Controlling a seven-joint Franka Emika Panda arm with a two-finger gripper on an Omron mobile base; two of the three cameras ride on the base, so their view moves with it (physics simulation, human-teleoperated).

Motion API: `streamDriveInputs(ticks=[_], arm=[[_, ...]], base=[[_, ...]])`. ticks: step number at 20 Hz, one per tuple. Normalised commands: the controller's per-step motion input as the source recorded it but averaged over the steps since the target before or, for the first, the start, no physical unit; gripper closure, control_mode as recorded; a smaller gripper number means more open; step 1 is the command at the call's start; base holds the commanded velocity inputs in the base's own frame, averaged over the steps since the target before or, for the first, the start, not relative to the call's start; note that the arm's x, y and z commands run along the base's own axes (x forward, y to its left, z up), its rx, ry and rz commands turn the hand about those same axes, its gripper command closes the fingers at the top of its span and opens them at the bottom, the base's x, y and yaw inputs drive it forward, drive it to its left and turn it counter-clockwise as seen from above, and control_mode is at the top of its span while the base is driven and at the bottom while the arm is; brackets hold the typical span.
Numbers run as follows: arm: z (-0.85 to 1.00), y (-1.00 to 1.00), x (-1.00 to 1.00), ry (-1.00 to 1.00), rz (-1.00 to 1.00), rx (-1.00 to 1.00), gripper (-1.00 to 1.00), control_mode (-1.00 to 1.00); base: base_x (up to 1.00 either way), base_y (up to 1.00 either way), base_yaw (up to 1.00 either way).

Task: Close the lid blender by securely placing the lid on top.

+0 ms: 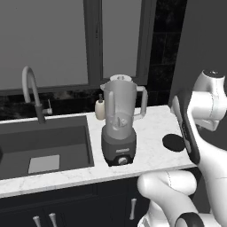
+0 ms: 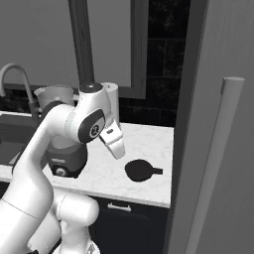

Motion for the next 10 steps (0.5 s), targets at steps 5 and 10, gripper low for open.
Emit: streamDriveInputs(ticks=[5,10], arm=[[-0.16,-0.21,0.03,0.0,-0.14,0.0,-1.0,-1.0],[-0.26,-0.17,0.0,0.04,-0.15,0.0,-1.0,-1.0]], base=[[0.0,0.0,0.0],[0.0,0.0,0.0]])
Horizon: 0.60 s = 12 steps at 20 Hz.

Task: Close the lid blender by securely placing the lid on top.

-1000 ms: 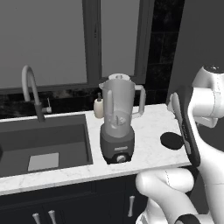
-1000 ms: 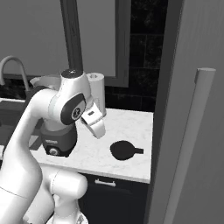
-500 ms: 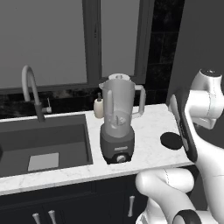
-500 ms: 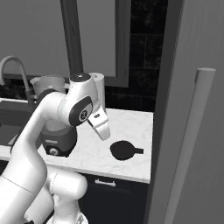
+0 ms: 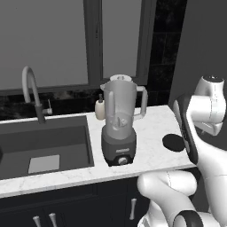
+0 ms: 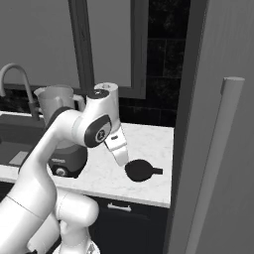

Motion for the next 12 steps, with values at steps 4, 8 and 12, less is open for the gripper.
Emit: streamDriveInputs(ticks=[4,8,12], arm=[[-0.33,-0.04,0.13,0.08,-0.07,0.0,-1.0,-1.0],[-0.27,-0.16,0.17,0.03,-0.04,0.0,-1.0,-1.0],[-0.17,-0.28,0.11,0.0,-0.09,0.02,-1.0,-1.0]], base=[[0.0,0.0,0.0],[0.0,0.0,0.0],[0.0,0.0,0.0]])
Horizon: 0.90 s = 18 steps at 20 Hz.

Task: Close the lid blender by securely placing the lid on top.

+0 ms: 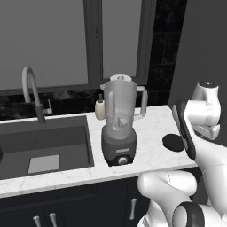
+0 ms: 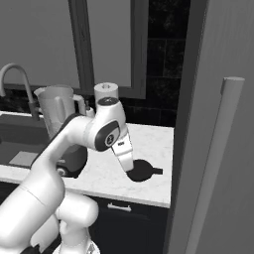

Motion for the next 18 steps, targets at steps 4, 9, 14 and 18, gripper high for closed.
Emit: streamDriveInputs(ticks=[4,9,14,18], arm=[[-0.15,-0.27,0.12,0.0,-0.13,0.01,-1.0,-1.0],[-0.2,-0.17,0.25,0.0,-0.12,0.0,-1.0,-1.0],[-0.3,-0.08,0.22,0.0,-0.04,0.0,-1.0,-1.0],[-0.19,-0.1,0.15,0.03,-0.01,-0.03,-1.0,-1.0]], base=[[0.0,0.0,0.0],[0.0,0.0,0.0],[0.0,0.0,0.0],[0.0,0.0,0.0]])
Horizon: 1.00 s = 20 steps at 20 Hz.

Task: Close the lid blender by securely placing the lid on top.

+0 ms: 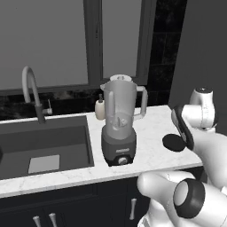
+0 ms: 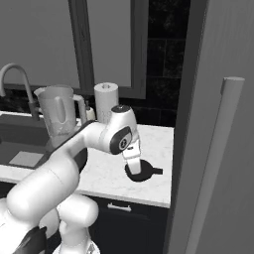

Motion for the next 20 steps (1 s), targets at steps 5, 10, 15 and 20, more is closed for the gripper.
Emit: streamDriveInputs(ticks=[5,10,15,20], arm=[[-0.15,-0.16,0.17,0.02,-0.01,0.0,-1.0,-1.0],[-0.04,-0.29,0.28,0.0,-0.01,0.0,-1.0,-1.0],[-0.17,-0.12,0.34,0.0,-0.01,0.0,-1.0,-1.0],[-0.22,0.0,0.25,0.0,0.0,0.0,-1.0,-1.0]], base=[[0.0,0.0,0.0],[0.0,0.0,0.0],[0.0,0.0,0.0],[0.0,0.0,0.0]])
